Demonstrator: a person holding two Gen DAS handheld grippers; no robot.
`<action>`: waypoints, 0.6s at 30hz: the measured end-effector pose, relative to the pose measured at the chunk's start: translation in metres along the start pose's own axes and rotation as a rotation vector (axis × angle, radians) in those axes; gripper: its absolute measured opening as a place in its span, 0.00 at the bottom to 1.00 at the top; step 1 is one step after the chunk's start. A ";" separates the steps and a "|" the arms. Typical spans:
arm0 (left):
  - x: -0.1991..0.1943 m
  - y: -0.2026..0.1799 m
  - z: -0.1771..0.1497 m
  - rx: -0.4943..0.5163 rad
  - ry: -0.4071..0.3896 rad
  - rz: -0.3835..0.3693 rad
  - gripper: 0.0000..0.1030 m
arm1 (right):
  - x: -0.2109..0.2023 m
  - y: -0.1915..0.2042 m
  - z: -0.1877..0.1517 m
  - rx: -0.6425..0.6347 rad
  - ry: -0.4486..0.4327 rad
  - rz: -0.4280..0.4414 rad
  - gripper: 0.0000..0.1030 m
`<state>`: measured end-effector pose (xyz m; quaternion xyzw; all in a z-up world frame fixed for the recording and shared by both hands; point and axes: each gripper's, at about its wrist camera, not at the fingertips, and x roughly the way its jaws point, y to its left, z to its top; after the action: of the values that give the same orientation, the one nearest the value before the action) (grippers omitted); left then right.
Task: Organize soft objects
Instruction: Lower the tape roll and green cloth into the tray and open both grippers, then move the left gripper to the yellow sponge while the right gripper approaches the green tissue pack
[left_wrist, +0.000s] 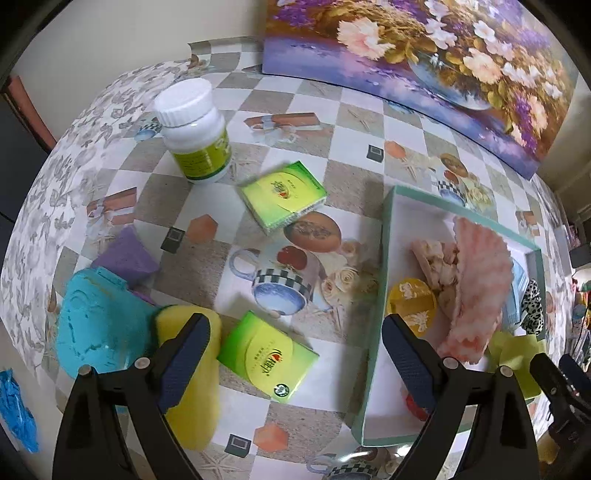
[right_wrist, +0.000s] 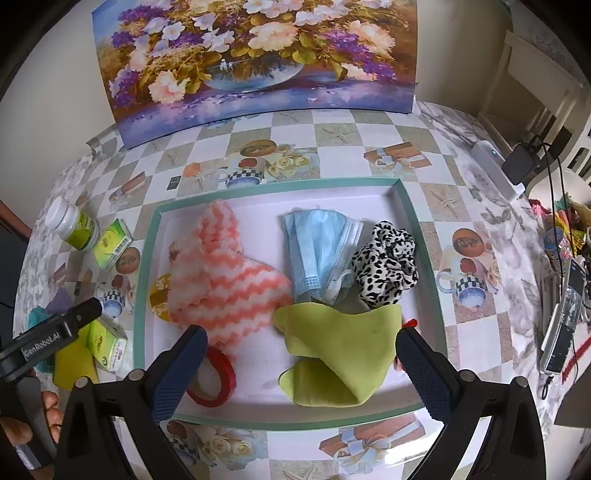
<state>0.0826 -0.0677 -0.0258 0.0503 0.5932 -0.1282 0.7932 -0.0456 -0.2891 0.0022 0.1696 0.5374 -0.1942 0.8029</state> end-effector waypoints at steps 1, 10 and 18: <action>-0.001 0.001 0.001 0.000 0.000 -0.007 0.92 | 0.000 0.002 0.000 0.000 -0.002 0.009 1.00; -0.014 0.008 0.007 0.037 -0.032 0.035 0.92 | -0.012 0.026 0.000 -0.032 -0.041 0.072 1.00; -0.026 0.030 0.013 -0.007 -0.057 0.020 0.92 | -0.013 0.037 -0.001 -0.046 -0.039 0.074 1.00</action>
<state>0.0956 -0.0381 0.0005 0.0498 0.5701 -0.1196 0.8113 -0.0330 -0.2552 0.0163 0.1672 0.5192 -0.1552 0.8237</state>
